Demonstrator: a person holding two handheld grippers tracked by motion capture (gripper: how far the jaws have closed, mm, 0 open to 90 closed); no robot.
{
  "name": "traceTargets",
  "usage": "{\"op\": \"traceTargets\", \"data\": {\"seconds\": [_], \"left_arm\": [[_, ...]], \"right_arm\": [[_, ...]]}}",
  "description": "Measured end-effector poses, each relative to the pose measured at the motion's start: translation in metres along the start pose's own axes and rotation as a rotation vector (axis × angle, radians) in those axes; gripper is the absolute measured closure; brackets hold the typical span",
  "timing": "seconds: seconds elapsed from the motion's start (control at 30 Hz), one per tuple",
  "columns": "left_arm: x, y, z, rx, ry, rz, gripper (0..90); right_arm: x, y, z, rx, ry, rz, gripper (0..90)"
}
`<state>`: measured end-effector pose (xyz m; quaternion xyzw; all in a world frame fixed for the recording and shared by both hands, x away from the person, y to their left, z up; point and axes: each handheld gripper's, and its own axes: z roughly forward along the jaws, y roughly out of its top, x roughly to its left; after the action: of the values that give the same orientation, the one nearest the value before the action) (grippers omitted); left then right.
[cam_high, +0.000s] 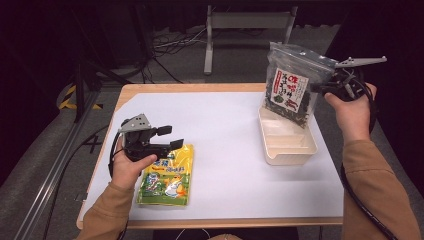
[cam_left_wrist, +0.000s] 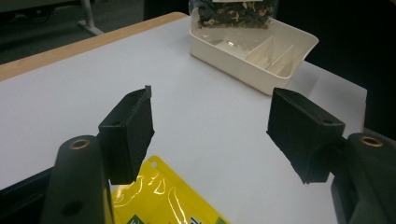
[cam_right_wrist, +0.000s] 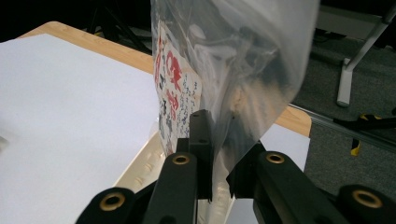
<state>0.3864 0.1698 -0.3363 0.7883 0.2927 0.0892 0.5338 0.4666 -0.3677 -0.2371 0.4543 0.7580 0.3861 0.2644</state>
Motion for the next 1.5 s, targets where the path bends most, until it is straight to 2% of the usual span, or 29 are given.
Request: {"op": "traceTargets", "data": {"seconds": [0.3,0.6,1.07,1.17,1.23,1.3,1.33,1.43,1.5], "left_arm": [[0.002,-0.001,0.001,0.006,0.003,0.006,31.7],[0.002,-0.002,0.001,0.013,0.001,-0.002,31.1],[0.006,-0.003,0.002,0.029,0.010,-0.011,29.5],[0.006,-0.002,0.002,0.034,0.017,-0.016,29.0],[0.008,-0.002,0.001,0.038,0.028,-0.005,28.5],[0.008,-0.001,0.000,0.052,0.042,-0.014,28.4],[0.009,0.000,0.000,0.052,0.050,-0.004,28.2],[0.011,0.000,-0.001,0.057,0.053,-0.014,27.7],[0.012,0.000,-0.002,0.058,0.065,-0.007,27.5]], "right_arm": [[-0.005,-0.012,0.010,0.028,0.019,0.025,79.7],[-0.011,-0.018,0.011,0.038,0.008,0.047,74.5],[-0.012,-0.026,0.000,0.015,-0.002,0.094,48.7],[-0.011,-0.027,-0.005,0.008,-0.005,0.095,46.7],[-0.008,-0.028,-0.009,0.003,-0.009,0.092,45.6],[-0.005,-0.029,-0.014,-0.004,-0.011,0.089,45.2],[-0.003,-0.029,-0.017,-0.010,-0.011,0.089,44.9],[0.005,-0.031,-0.025,-0.027,-0.004,0.080,43.9],[0.010,-0.033,-0.029,-0.041,0.004,0.080,43.8]]}}
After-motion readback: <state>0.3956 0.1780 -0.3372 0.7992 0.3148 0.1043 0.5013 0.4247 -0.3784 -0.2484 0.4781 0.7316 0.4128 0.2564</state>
